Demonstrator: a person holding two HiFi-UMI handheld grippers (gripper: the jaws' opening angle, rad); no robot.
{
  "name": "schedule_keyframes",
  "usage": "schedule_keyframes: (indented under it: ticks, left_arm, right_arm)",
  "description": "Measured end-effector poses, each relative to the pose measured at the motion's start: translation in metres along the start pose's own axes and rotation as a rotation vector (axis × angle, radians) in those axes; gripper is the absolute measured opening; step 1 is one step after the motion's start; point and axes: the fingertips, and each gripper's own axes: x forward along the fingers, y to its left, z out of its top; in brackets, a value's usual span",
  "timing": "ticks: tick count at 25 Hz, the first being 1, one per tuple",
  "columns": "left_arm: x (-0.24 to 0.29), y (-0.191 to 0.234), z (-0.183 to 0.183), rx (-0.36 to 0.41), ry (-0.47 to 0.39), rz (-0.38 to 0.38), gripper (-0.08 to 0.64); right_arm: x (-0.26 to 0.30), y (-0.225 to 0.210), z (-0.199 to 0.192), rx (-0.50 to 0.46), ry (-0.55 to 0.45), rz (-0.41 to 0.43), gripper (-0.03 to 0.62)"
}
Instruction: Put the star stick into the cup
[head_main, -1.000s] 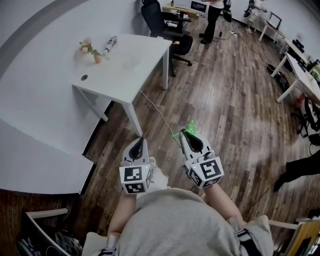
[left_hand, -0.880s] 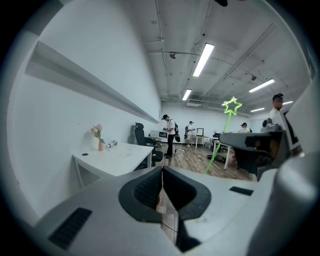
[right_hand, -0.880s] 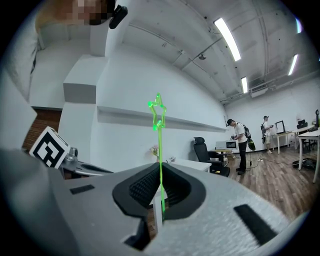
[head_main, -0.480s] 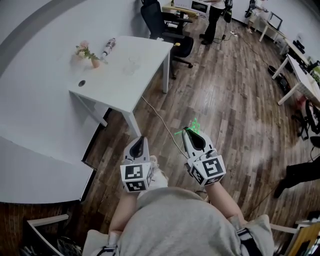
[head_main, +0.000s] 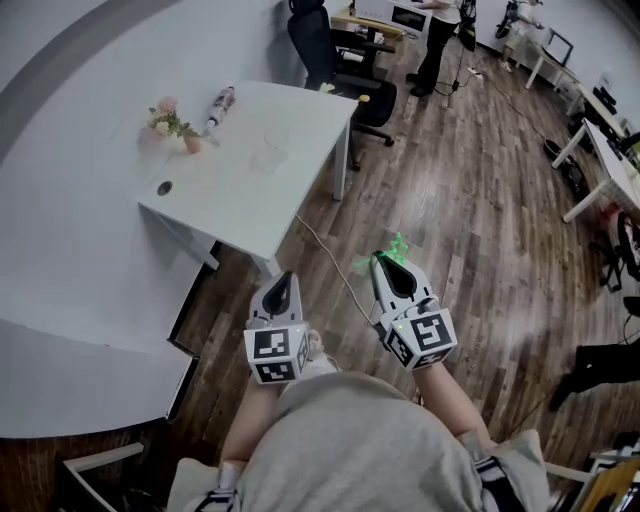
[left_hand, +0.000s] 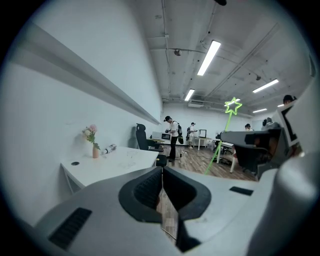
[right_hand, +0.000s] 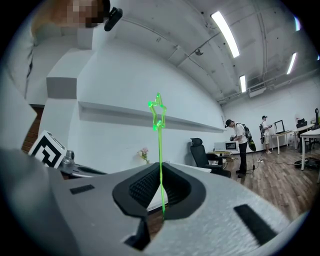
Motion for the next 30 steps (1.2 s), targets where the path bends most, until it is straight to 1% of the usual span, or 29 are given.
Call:
schedule_keyframes:
  ticks: [8,18,30]
  left_arm:
    - [0.066,0.05,0.022,-0.007,0.01,-0.004,0.009]
    - [0.132,0.102,0.035,-0.019,0.017,-0.008,0.009]
    - [0.183,0.156,0.042,-0.019,0.022,-0.011,0.009]
  right_arm:
    - [0.084,-0.019,0.008,0.002,-0.001,-0.008,0.012]
    - [0.172,-0.034,0.008,-0.006,0.007,-0.005,0.012]
    - [0.256,-0.042,0.007,-0.017,0.001,-0.004,0.012]
